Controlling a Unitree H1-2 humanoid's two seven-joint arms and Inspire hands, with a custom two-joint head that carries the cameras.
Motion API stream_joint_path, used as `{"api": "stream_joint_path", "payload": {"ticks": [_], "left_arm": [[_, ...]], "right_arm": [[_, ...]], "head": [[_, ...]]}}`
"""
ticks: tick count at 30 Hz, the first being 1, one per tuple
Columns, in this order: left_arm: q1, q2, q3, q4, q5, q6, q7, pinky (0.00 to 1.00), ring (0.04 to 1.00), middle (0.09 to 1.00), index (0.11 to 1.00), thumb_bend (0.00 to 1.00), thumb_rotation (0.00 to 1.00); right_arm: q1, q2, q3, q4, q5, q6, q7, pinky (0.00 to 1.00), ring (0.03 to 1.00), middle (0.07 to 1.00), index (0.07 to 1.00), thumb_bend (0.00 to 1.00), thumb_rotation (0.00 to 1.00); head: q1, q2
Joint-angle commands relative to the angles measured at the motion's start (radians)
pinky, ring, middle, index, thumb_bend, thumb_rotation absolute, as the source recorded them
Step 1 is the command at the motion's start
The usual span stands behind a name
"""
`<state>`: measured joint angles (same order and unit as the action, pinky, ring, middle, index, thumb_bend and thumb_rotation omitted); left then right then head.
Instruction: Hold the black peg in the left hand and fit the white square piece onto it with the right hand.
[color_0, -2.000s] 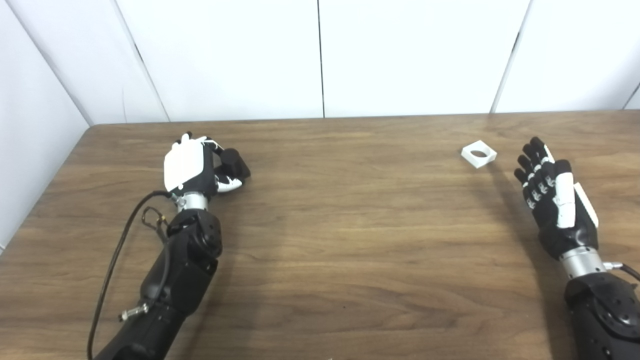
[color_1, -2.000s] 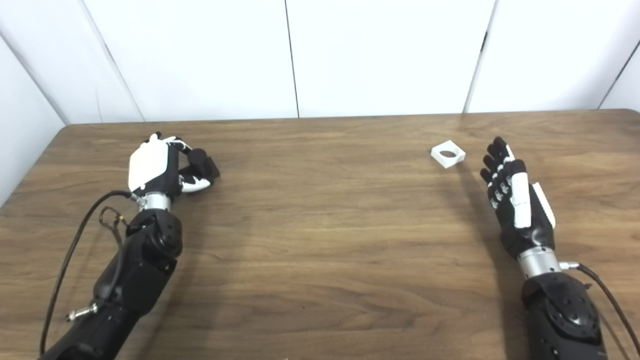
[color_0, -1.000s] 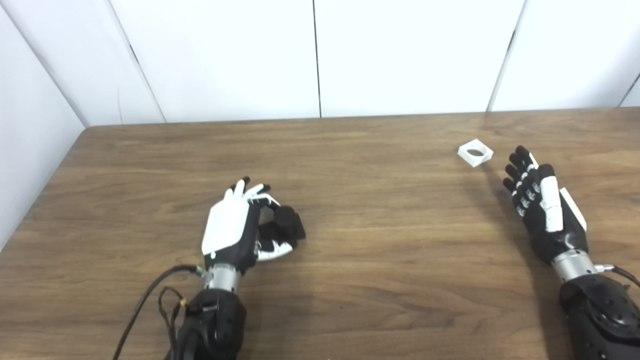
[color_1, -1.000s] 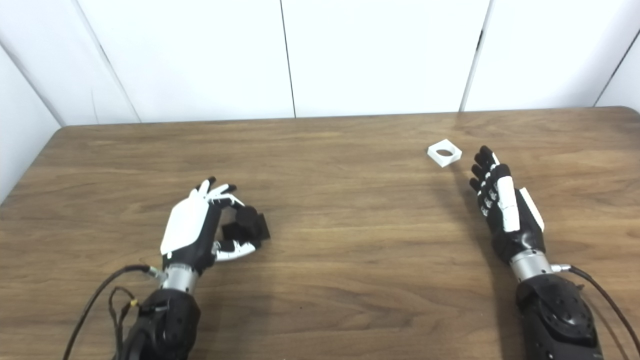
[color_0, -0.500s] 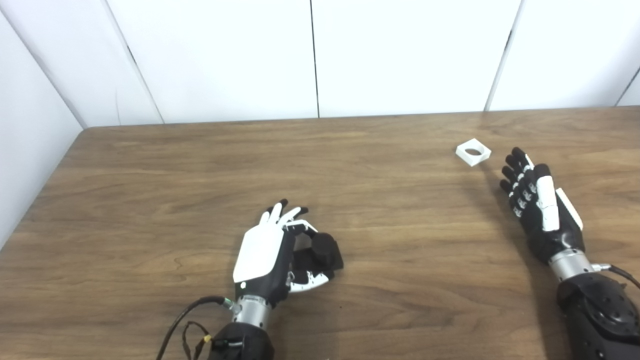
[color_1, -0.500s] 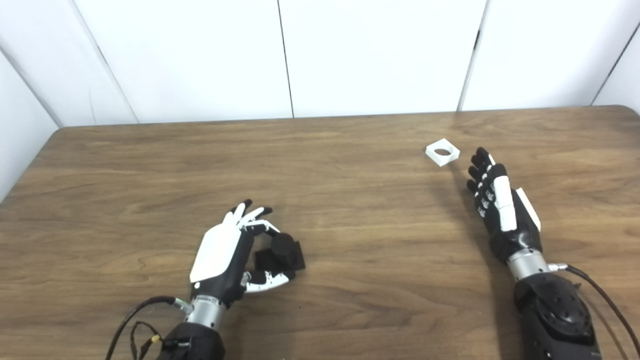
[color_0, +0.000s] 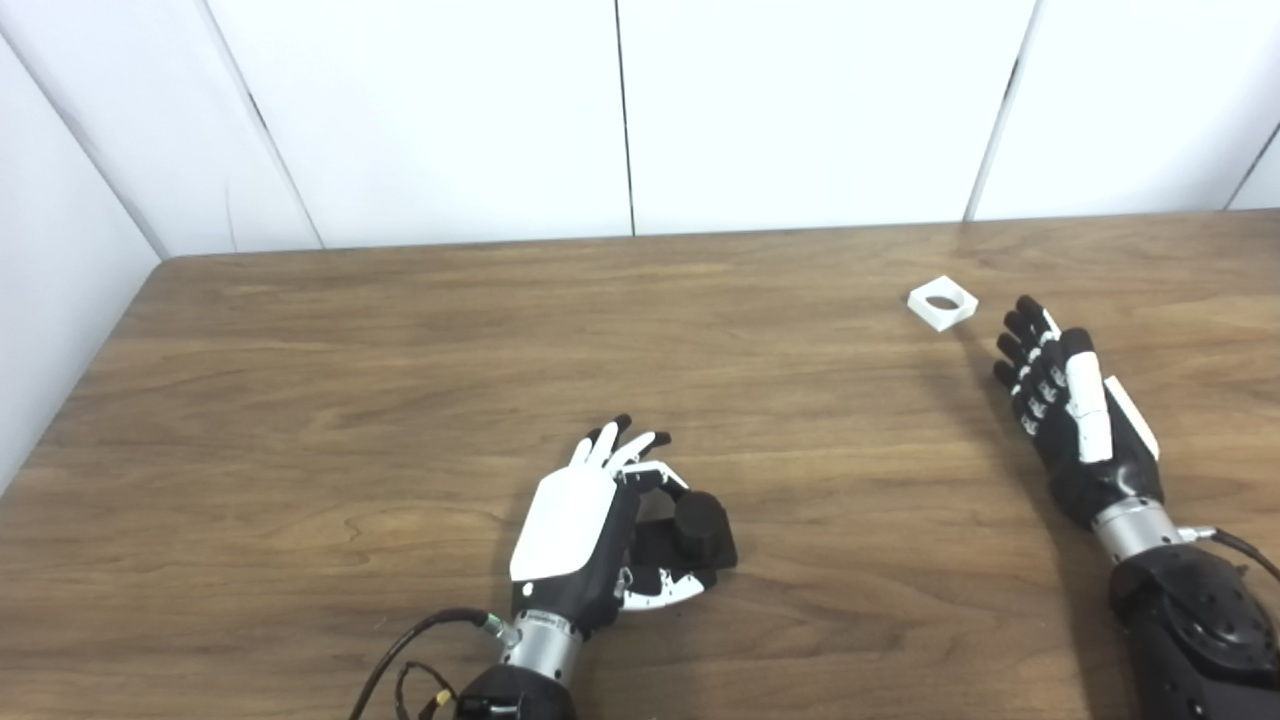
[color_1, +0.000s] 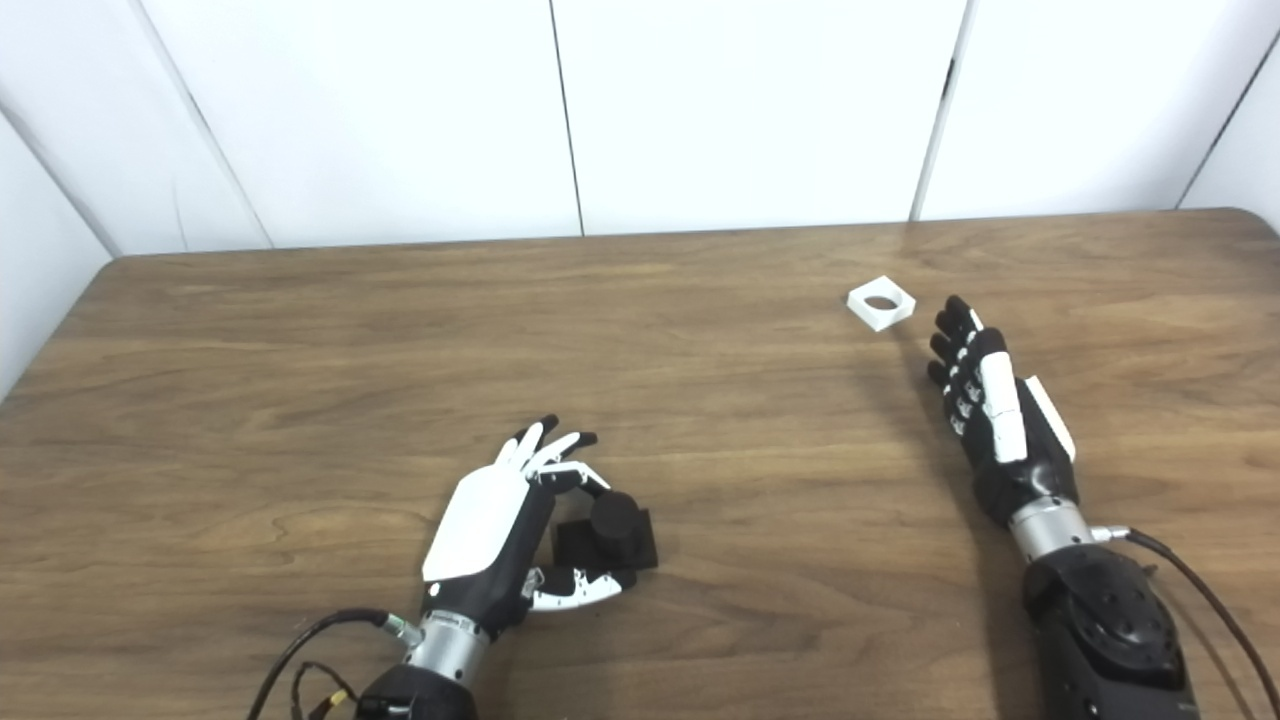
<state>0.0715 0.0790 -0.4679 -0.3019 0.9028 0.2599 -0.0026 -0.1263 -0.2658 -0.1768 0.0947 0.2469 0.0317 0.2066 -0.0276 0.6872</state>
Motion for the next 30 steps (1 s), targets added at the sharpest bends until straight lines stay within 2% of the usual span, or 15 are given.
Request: {"api": "stream_joint_path", "payload": {"ticks": [1, 14, 19, 28, 30], "left_arm": [[0.005, -0.001, 0.004, -0.011, 0.019, -0.005, -0.01, 1.0, 1.0, 0.894, 0.485, 0.52, 0.07], [0.015, -0.002, 0.018, -0.009, 0.014, -0.006, -0.021, 1.0, 1.0, 0.894, 0.485, 0.52, 0.07], [0.013, -0.002, 0.025, -0.001, 0.008, -0.009, -0.021, 1.0, 1.0, 0.893, 0.485, 0.52, 0.07], [0.016, -0.006, 0.035, 0.005, 0.003, -0.008, -0.024, 1.0, 1.0, 0.892, 0.485, 0.52, 0.07], [0.017, -0.005, 0.036, 0.01, 0.001, -0.013, -0.021, 1.0, 1.0, 0.89, 0.485, 0.52, 0.07]], "right_arm": [[0.029, 0.015, 0.009, 0.01, 0.003, -0.005, 0.001, 1.0, 1.0, 1.0, 1.0, 0.62, 1.0], [0.019, 0.007, 0.014, -0.017, -0.012, -0.004, -0.004, 1.0, 1.0, 1.0, 1.0, 0.62, 1.0], [-0.006, -0.003, 0.02, -0.044, -0.037, 0.036, -0.028, 1.0, 1.0, 1.0, 1.0, 0.67, 0.91], [-0.063, -0.001, 0.023, -0.064, -0.048, 0.055, -0.052, 1.0, 1.0, 1.0, 1.0, 0.71, 0.86], [-0.081, -0.015, 0.038, -0.066, -0.085, 0.06, -0.058, 1.0, 1.0, 1.0, 1.0, 0.72, 0.86]], "head": [[-0.001, 0.003], [-0.004, 0.012], [-0.004, 0.011], [-0.017, 0.004], [-0.021, 0.001]]}}
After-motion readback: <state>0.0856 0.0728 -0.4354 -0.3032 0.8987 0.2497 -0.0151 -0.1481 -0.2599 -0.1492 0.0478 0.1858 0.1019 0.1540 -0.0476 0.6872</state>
